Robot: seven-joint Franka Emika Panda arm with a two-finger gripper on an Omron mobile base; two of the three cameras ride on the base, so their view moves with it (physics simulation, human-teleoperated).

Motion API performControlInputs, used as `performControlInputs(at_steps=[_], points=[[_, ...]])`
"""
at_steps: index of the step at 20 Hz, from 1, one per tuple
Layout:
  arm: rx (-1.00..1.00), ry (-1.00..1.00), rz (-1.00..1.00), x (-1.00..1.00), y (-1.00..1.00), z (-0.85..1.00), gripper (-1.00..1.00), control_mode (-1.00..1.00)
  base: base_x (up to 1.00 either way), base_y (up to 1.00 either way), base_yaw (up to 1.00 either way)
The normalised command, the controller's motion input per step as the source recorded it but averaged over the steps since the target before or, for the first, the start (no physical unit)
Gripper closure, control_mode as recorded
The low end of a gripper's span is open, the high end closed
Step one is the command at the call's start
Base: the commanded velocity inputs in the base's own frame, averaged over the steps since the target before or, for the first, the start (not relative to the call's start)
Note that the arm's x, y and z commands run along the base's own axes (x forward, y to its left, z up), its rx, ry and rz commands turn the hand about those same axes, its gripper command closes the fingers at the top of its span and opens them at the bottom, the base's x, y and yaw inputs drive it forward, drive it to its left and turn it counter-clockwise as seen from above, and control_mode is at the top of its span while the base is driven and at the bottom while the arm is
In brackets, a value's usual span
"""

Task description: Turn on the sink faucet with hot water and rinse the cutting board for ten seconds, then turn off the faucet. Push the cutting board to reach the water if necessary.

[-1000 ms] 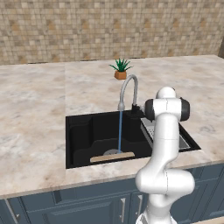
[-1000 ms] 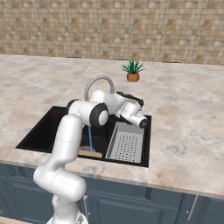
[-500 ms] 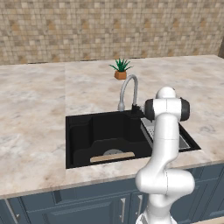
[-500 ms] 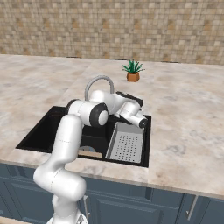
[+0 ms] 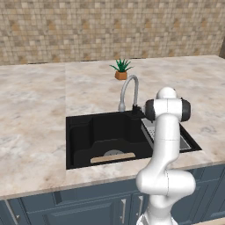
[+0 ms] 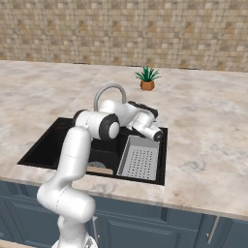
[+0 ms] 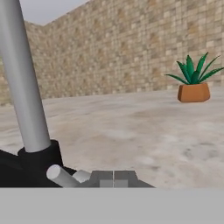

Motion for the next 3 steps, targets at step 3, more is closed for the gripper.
performControlInputs(at_steps=[3], points=[[-0.02,0.0,0.0,0.02,0.5,0.0,1.0,-1.0,0.0,0.0,0.0]])
